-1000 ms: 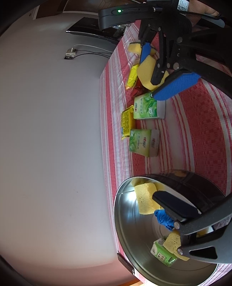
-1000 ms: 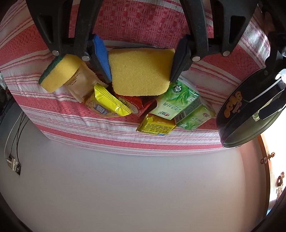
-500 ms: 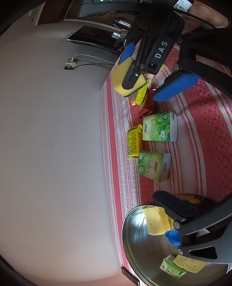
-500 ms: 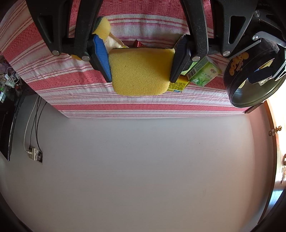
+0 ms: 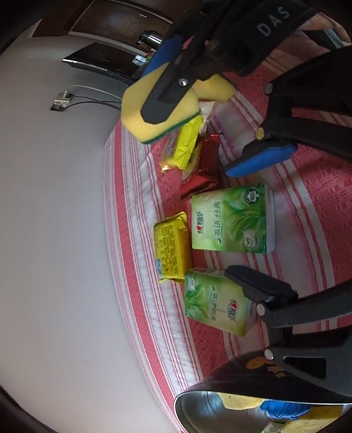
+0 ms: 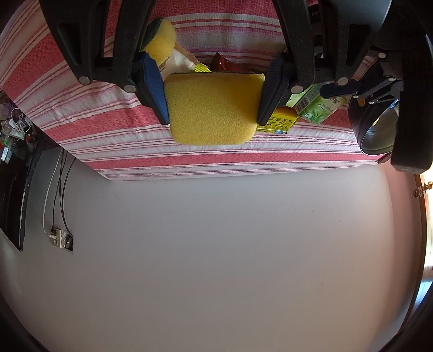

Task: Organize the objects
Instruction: 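Grasp the green tea-print tissue pack with the left tool while the right tool holds the sponge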

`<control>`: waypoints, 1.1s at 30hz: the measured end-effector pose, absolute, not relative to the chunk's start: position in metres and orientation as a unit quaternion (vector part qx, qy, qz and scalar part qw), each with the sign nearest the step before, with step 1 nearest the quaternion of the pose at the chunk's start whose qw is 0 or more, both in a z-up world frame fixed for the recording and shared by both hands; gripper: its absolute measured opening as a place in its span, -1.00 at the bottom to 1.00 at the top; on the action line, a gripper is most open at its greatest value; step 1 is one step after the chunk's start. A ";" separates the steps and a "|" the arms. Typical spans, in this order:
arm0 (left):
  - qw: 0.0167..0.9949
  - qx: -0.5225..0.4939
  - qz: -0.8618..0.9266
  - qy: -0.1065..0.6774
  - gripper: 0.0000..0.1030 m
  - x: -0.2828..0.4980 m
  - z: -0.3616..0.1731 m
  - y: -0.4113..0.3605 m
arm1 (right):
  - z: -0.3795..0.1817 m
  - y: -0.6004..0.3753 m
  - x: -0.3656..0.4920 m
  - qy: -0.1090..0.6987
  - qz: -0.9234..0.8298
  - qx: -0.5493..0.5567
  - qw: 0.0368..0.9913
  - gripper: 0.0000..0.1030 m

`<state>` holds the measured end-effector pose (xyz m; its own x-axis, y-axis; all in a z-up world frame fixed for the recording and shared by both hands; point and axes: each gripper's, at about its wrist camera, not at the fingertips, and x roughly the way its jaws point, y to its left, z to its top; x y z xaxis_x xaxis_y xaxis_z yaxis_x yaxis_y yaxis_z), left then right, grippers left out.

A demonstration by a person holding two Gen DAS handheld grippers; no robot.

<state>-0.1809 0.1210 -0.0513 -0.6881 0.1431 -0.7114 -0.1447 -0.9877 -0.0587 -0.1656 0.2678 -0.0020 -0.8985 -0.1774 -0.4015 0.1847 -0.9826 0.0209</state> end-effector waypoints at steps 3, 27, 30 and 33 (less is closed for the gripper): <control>0.075 -0.409 0.909 0.013 0.23 -0.186 -0.058 0.127 | -0.003 0.268 -0.168 0.009 -0.973 0.209 0.093 0.27; 0.052 -0.330 0.942 -0.008 0.01 -0.164 -0.038 0.112 | -0.003 0.267 -0.169 0.014 -0.974 0.210 0.087 0.28; 0.045 -0.314 0.948 -0.010 0.01 -0.160 -0.035 0.110 | -0.003 0.268 -0.167 0.012 -0.975 0.207 0.085 0.27; 0.039 -0.302 0.952 -0.008 0.01 -0.158 -0.032 0.110 | -0.002 0.267 -0.166 0.016 -0.975 0.203 0.083 0.27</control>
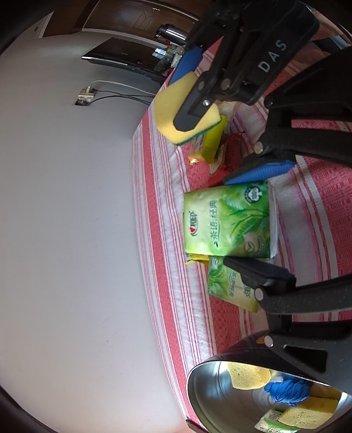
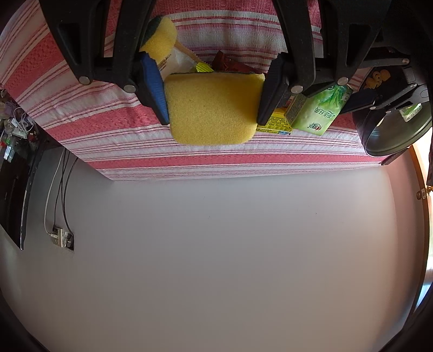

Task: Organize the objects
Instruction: 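Grasp the green tea-print tissue pack with the left tool while the right tool holds the sponge, then carry the tissue pack and yellow sponge over the metal tin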

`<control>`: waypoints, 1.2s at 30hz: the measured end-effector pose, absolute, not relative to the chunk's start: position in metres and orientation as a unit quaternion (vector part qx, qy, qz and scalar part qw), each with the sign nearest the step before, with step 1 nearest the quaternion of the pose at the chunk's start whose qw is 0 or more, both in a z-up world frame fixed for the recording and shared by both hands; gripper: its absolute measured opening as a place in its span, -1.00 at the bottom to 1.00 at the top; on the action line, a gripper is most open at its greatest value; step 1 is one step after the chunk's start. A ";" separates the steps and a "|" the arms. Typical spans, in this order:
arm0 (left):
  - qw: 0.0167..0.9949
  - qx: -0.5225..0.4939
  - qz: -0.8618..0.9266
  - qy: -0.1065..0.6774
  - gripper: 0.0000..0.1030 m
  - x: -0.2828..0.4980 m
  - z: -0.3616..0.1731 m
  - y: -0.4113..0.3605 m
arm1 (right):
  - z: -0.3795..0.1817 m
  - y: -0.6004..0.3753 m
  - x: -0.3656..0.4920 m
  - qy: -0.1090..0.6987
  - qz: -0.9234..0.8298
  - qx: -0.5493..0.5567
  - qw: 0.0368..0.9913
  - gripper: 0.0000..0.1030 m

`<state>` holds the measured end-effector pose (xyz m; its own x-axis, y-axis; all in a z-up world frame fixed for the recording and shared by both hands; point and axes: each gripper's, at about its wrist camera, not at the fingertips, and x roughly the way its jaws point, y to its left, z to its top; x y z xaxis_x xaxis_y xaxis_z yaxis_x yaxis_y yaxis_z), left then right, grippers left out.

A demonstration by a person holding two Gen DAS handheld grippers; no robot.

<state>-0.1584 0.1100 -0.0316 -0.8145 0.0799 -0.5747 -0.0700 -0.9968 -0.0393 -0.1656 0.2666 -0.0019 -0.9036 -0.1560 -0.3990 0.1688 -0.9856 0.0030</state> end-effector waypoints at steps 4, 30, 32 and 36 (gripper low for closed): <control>0.031 -0.286 0.958 -0.011 0.01 -0.154 -0.029 0.107 | -0.001 0.266 -0.165 0.017 -0.976 0.200 0.081 0.27; -0.007 -0.225 0.974 -0.023 0.01 -0.137 -0.023 0.096 | 0.001 0.267 -0.162 0.017 -0.978 0.193 0.072 0.27; -0.010 -0.221 0.975 -0.024 0.01 -0.136 -0.023 0.095 | 0.001 0.267 -0.162 0.017 -0.979 0.192 0.071 0.27; -0.015 -0.213 0.977 -0.026 0.01 -0.133 -0.022 0.093 | 0.002 0.267 -0.160 0.019 -0.980 0.188 0.069 0.27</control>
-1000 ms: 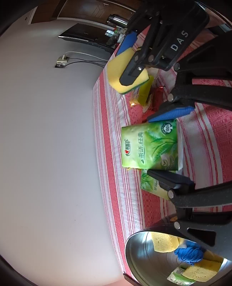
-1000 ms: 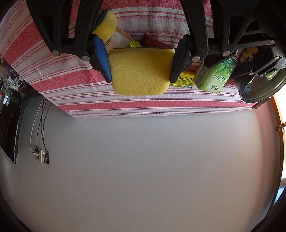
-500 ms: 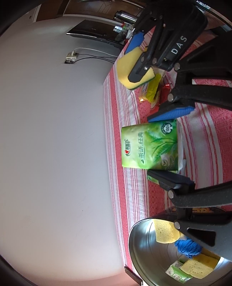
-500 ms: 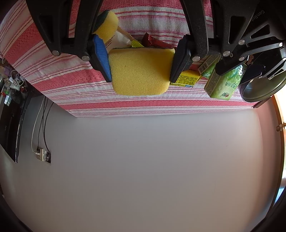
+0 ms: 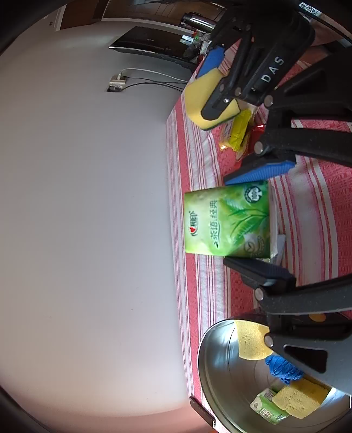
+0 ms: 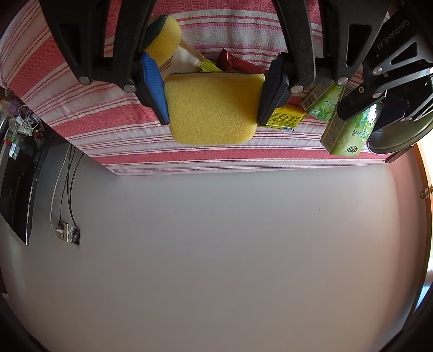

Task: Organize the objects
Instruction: 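Carry the tissue pack and yellow sponge over the metal tin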

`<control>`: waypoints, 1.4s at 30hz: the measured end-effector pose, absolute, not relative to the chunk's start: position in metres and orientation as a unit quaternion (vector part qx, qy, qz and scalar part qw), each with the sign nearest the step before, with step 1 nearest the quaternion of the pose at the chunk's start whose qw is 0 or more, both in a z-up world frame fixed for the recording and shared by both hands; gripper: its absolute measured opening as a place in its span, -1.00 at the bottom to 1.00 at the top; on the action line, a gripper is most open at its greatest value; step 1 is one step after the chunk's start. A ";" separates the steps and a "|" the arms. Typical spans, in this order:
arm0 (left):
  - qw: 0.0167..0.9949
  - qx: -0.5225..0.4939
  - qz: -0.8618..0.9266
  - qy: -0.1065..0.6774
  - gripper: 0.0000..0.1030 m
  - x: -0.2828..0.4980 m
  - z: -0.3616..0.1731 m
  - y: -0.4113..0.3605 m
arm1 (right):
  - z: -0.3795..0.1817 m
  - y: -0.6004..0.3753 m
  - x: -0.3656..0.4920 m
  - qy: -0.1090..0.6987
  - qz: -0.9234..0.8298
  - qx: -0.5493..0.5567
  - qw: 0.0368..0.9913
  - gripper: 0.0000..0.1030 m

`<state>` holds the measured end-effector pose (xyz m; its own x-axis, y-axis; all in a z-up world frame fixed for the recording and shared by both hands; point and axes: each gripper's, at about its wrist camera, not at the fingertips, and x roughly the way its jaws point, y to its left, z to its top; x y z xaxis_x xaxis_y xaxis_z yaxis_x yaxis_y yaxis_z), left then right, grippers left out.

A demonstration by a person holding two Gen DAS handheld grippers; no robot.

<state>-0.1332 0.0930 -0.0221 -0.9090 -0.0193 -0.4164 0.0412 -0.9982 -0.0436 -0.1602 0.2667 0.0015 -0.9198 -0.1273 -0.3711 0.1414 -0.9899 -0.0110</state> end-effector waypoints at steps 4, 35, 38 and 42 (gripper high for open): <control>0.020 0.204 -0.978 0.028 0.01 -0.130 -0.022 0.091 | 0.002 0.267 -0.160 0.020 -0.980 0.185 0.066 0.27; 0.051 0.140 -0.989 0.026 0.01 -0.110 -0.018 0.088 | 0.007 0.269 -0.147 0.026 -0.989 0.135 0.052 0.27; 0.054 0.135 -0.989 0.020 0.01 -0.107 -0.017 0.088 | 0.008 0.266 -0.147 0.029 -0.989 0.134 0.061 0.27; 0.058 0.129 -0.990 0.012 0.01 -0.100 -0.015 0.083 | 0.007 0.261 -0.149 0.034 -0.988 0.135 0.074 0.27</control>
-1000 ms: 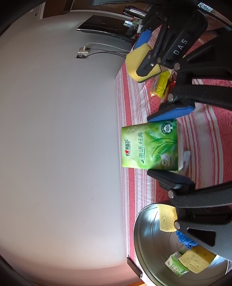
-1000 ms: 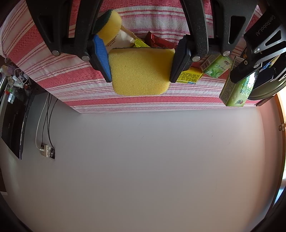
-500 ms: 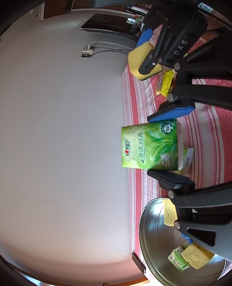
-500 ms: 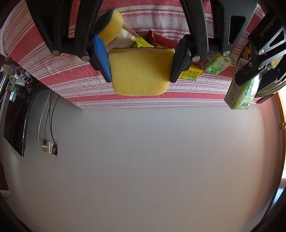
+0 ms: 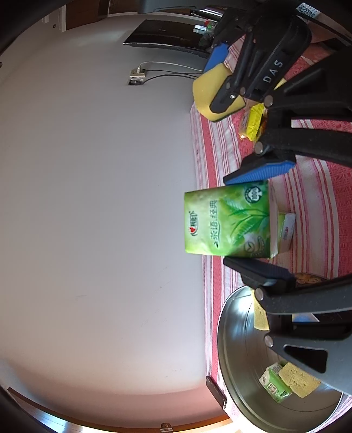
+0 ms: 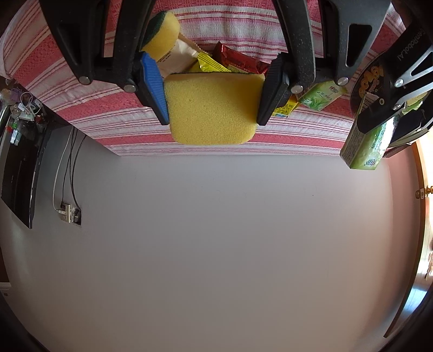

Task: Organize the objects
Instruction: 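Carry the tissue pack and yellow sponge over the metal tin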

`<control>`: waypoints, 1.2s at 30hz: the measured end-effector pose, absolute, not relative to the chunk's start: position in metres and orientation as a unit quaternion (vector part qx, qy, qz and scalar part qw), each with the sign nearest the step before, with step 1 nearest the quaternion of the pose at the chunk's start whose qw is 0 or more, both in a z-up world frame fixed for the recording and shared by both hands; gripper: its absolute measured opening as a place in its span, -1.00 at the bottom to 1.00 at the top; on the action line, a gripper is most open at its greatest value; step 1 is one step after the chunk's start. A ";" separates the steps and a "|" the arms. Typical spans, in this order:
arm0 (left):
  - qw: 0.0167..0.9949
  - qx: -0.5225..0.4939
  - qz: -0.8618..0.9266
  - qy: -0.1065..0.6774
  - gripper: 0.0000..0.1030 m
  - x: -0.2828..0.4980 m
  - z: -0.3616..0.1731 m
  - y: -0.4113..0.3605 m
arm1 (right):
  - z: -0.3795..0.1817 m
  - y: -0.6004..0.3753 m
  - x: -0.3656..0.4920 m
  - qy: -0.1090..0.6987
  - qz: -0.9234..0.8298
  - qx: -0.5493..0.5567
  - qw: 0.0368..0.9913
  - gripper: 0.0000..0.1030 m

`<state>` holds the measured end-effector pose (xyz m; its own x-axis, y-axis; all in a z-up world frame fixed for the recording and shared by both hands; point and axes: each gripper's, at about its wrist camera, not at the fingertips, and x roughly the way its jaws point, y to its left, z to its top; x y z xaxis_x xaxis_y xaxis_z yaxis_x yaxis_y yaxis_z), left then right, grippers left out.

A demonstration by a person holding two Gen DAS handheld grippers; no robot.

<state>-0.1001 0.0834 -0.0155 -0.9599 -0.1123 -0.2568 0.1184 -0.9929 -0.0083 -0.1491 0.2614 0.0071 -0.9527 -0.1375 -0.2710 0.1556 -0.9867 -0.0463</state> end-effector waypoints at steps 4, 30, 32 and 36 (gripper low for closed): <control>0.067 0.128 -0.989 0.011 0.01 -0.095 -0.011 0.070 | 0.008 0.248 -0.152 0.043 -0.985 0.136 0.092 0.27; 0.189 0.126 -0.973 0.044 0.01 -0.051 0.010 -0.039 | 0.048 0.117 -0.163 0.105 -0.959 0.112 0.238 0.27; 0.199 0.131 -0.970 0.050 0.01 -0.049 0.009 -0.050 | 0.049 0.103 -0.162 0.107 -0.955 0.114 0.251 0.27; 0.216 0.141 -0.964 0.061 0.01 -0.044 0.005 -0.073 | 0.048 0.072 -0.156 0.114 -0.945 0.123 0.279 0.27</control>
